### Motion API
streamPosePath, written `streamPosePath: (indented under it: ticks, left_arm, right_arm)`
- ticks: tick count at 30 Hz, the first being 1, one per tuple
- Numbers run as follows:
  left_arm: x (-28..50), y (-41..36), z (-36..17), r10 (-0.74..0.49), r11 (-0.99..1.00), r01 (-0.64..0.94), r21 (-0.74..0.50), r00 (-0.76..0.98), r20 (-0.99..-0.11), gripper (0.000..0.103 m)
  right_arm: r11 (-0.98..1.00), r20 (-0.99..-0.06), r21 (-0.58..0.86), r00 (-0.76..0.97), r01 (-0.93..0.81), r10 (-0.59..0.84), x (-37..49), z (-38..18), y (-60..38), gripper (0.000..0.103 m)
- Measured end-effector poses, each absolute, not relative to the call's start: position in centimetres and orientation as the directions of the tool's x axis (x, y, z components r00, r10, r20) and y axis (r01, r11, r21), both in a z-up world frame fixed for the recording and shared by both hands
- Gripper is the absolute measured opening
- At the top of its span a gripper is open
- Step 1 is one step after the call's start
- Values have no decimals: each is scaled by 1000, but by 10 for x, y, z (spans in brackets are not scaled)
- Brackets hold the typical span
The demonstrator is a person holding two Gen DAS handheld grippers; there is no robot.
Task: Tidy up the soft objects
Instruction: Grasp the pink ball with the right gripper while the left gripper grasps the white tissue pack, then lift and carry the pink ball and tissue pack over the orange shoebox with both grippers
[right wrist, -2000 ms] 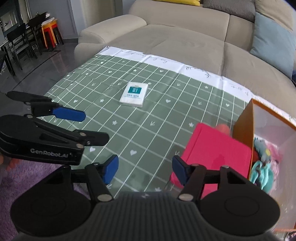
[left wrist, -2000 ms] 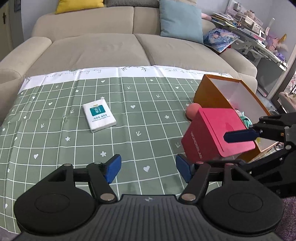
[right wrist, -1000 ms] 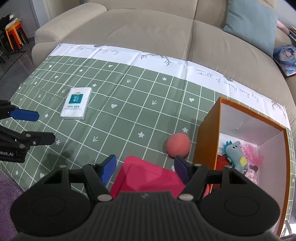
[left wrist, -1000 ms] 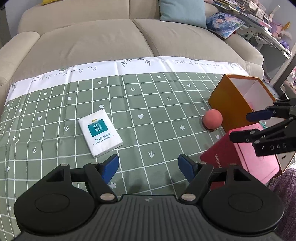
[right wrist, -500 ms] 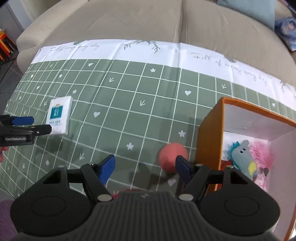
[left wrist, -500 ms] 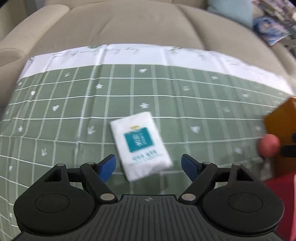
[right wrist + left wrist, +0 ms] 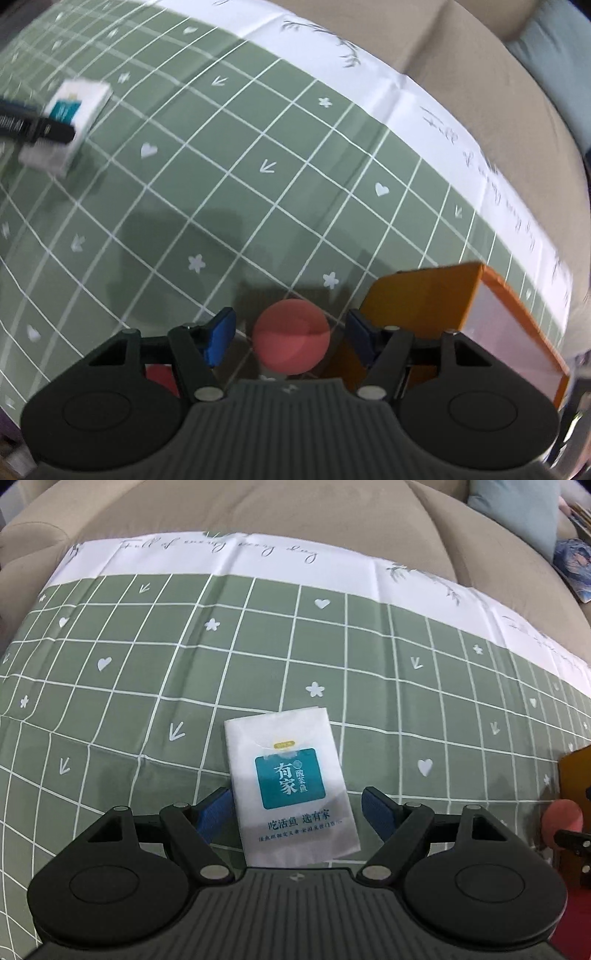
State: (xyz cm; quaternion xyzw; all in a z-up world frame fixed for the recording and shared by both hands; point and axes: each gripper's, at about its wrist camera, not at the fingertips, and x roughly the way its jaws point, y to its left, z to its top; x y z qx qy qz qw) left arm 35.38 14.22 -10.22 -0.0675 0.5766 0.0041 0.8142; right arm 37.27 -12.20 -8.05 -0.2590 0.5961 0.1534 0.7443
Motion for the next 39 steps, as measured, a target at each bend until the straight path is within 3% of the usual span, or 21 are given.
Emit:
streamPosePath:
  ticks: [2, 10, 23, 39]
  left_arm:
    - [356, 141, -106, -50, 992, -96, -86, 329, -943, 94]
    - [361, 131, -117, -12, 994, -100, -47, 322, -947, 93]
    - [348, 125, -110, 24, 999, -34, 13, 366, -930, 72]
    - [294, 97, -3, -148, 989, 98, -113, 511, -847, 72]
  right_arm:
    - [805, -970, -201, 226, -558, -85, 374, -83, -120, 51]
    - [778, -972, -216, 204, -590, -116, 380, -97, -117, 53]
    - [738, -962, -259, 232, -623, -142, 383, -100, -108, 43]
    - [805, -934, -153, 350, -572, 71, 351, 9, -115, 43]
